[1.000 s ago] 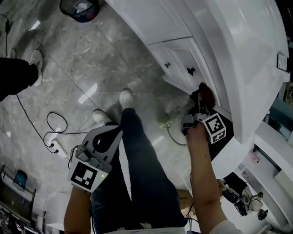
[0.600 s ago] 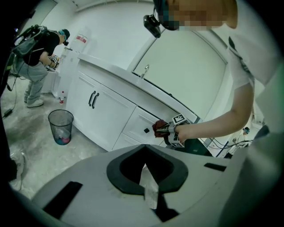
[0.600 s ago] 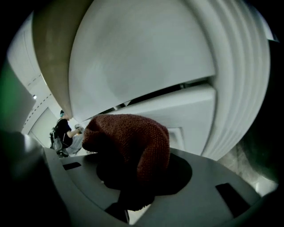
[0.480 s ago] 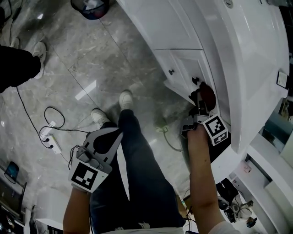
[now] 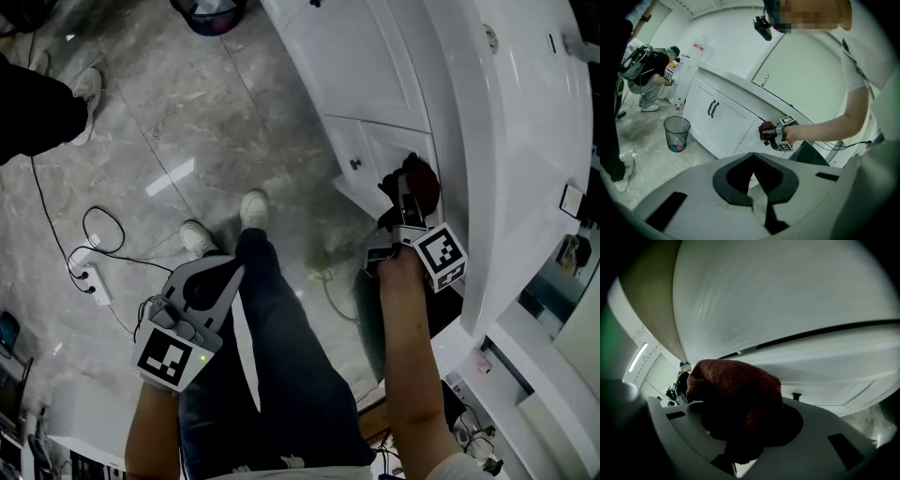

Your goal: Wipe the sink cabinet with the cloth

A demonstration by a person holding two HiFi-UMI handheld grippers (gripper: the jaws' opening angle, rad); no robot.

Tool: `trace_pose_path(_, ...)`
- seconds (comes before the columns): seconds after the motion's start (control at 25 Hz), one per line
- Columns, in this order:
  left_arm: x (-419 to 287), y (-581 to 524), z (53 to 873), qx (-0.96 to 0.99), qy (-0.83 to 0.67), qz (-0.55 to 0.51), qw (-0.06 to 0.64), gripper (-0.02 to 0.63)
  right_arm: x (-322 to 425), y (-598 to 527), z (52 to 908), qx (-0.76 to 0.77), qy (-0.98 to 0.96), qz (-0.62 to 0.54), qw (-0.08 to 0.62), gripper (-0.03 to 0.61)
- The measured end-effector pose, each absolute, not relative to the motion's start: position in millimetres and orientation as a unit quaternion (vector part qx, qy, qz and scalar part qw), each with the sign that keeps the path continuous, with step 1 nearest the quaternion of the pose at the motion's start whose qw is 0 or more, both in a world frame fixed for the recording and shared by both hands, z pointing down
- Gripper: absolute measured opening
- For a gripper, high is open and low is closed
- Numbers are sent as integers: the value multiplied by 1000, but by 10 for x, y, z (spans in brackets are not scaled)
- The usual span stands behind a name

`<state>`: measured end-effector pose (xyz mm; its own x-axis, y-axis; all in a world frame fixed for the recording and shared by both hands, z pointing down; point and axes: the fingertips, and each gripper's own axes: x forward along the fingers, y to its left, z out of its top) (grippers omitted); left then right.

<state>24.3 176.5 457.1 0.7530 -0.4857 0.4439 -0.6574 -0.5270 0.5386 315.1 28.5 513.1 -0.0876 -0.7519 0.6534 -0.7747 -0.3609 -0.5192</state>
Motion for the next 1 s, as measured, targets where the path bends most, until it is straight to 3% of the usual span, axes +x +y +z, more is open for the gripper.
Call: trace_pose_path(1.0, 259, 1756, 4835, 852, -335, 126, 382, 11, 3180, 125, 6010, 710, -556, 432, -13, 117)
